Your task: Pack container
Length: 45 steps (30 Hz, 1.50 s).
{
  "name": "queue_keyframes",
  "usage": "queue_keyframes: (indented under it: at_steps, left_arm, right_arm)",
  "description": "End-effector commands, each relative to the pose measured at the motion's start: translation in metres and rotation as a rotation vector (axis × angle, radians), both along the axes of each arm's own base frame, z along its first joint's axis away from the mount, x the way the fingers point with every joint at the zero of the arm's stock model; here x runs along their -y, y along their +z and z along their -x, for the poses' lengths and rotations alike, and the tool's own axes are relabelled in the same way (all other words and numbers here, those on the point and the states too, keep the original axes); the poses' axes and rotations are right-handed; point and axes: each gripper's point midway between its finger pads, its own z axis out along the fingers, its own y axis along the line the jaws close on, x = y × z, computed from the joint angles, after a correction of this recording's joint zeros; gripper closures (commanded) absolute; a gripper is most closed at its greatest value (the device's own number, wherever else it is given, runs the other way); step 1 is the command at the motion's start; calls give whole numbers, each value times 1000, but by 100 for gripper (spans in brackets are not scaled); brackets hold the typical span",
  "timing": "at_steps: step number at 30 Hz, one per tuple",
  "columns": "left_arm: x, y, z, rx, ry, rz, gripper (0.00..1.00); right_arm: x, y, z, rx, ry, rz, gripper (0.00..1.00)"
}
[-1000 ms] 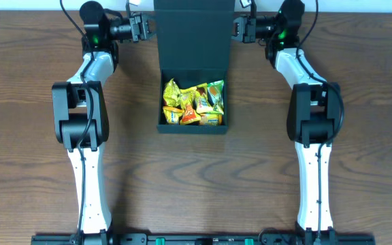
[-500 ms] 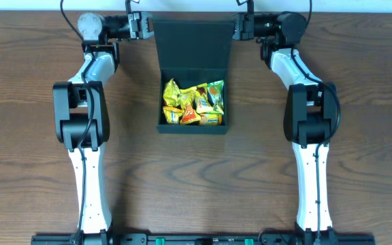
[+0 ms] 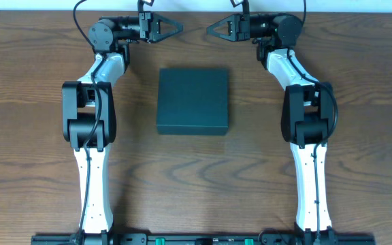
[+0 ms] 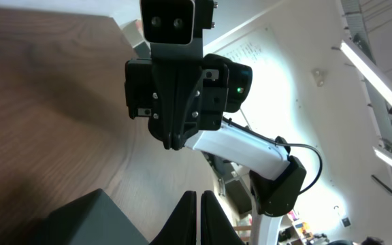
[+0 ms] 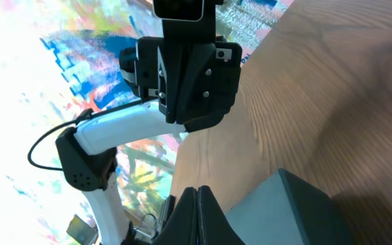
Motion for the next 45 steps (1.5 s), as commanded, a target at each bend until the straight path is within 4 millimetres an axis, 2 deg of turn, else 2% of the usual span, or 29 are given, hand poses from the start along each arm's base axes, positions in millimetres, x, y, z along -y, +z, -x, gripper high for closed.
queue_keyframes:
  at_steps: [1,3,6,9,12,15,18,20,22,24,26,29,31,32,34,37,38,42,43,45]
  left_arm:
    - [0,-4,0,16,-8,-8,95]
    - [0,-4,0,37,-7,-8,94]
    - [0,-4,-1,156,-2,-8,95]
    - [-2,-9,-7,251,8,-11,95]
    - [-4,-19,-16,336,20,-17,84]
    - [-4,-27,-24,435,41,-19,78]
    - [-7,-43,-49,374,147,-31,84]
    - [-16,-53,-74,296,285,-52,88]
    - [-29,-62,-98,242,422,-81,86]
    - [-44,-63,-114,238,522,-98,86]
    - [-59,-63,-122,264,567,-125,86]
    - [-71,-67,-131,245,588,-197,87]
    - [-69,-57,-137,337,572,-282,87]
    - [-66,-49,-139,402,568,-343,87]
    - [-63,-27,-139,478,553,-423,88]
    - [-71,10,-120,493,544,-557,89]
    - [-74,27,-108,521,532,-600,89]
    - [-76,93,-70,612,542,-670,90]
    - [-76,115,-53,632,552,-705,92]
    - [-71,143,-16,675,544,-790,93]
  right_arm:
    - [-3,-9,2,-12,13,9,99]
    - [-3,-9,2,13,13,6,98]
    - [-2,-11,0,101,10,-3,98]
    - [-2,-23,-11,101,4,-1,98]
    - [-2,-44,-21,82,-2,4,98]
    - [-2,-60,-35,26,-69,13,98]
    - [-1,-83,-62,-98,-236,58,98]
    - [2,-88,-75,-122,-314,74,98]
    - [5,-90,-87,-121,-383,83,99]
    - [8,-91,-96,-134,-441,90,98]
    - [20,-97,-118,-171,-574,123,98]
    - [28,-93,-132,-116,-655,170,99]
    - [45,-98,-152,-59,-807,350,99]
    - [56,-93,-158,7,-865,469,99]
    - [75,-70,-159,69,-930,622,98]
    - [90,-15,-140,140,-938,723,99]
    - [95,7,-130,181,-941,756,98]
    - [115,67,-96,246,-1016,870,98]
    - [114,87,-82,288,-996,883,98]
    - [113,114,-52,332,-958,911,98]
